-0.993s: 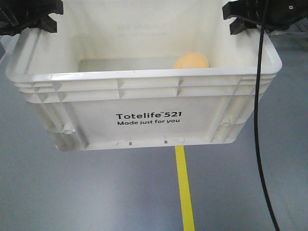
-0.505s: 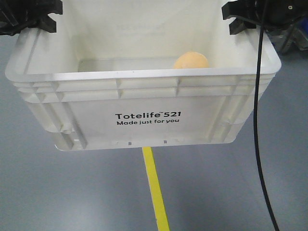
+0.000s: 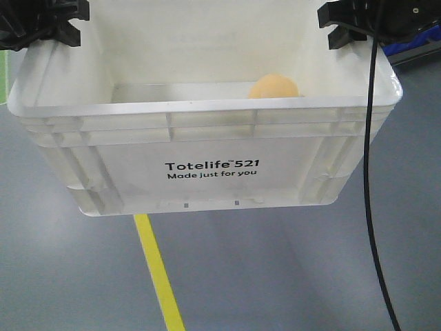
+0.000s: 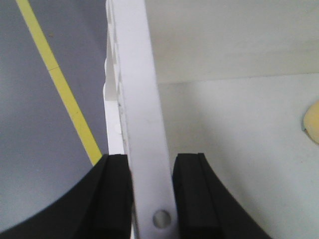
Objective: Place moving items into box and shelve
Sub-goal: 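Keep holding the tote level while the base keeps driving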
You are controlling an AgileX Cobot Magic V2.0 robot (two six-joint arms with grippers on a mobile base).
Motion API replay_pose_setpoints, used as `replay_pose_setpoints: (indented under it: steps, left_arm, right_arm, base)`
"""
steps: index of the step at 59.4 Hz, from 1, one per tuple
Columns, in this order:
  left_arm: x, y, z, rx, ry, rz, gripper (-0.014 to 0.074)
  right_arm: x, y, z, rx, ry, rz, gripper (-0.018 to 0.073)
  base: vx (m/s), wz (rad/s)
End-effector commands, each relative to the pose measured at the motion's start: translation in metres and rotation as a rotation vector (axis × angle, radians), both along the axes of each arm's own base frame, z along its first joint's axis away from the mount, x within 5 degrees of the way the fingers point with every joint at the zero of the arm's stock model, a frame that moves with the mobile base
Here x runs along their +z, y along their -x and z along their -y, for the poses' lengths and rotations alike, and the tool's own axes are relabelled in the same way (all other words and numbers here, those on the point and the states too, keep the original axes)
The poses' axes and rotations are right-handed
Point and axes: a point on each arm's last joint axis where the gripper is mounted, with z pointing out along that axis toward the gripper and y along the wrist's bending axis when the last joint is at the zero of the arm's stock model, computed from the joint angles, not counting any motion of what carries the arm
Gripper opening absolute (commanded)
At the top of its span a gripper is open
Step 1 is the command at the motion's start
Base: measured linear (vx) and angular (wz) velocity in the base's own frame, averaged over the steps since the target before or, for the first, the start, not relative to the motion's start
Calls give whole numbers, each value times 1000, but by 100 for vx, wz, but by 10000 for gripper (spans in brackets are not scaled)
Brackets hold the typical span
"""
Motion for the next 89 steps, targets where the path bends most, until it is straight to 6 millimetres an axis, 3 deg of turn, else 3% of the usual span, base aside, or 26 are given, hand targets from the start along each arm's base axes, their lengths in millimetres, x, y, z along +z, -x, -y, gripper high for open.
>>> replay_pose_setpoints:
  steps: [1,89]
  left_arm:
    - [44,12,7,-18,124,222,-13]
    - [43,12,6,-18,119,223,-13]
  right_arm:
    - [41,11,-5,33,-89,206,-13]
    - [41,11,-5,34,-89,207,-13]
  base:
    - [53,-47]
    - [42,-62]
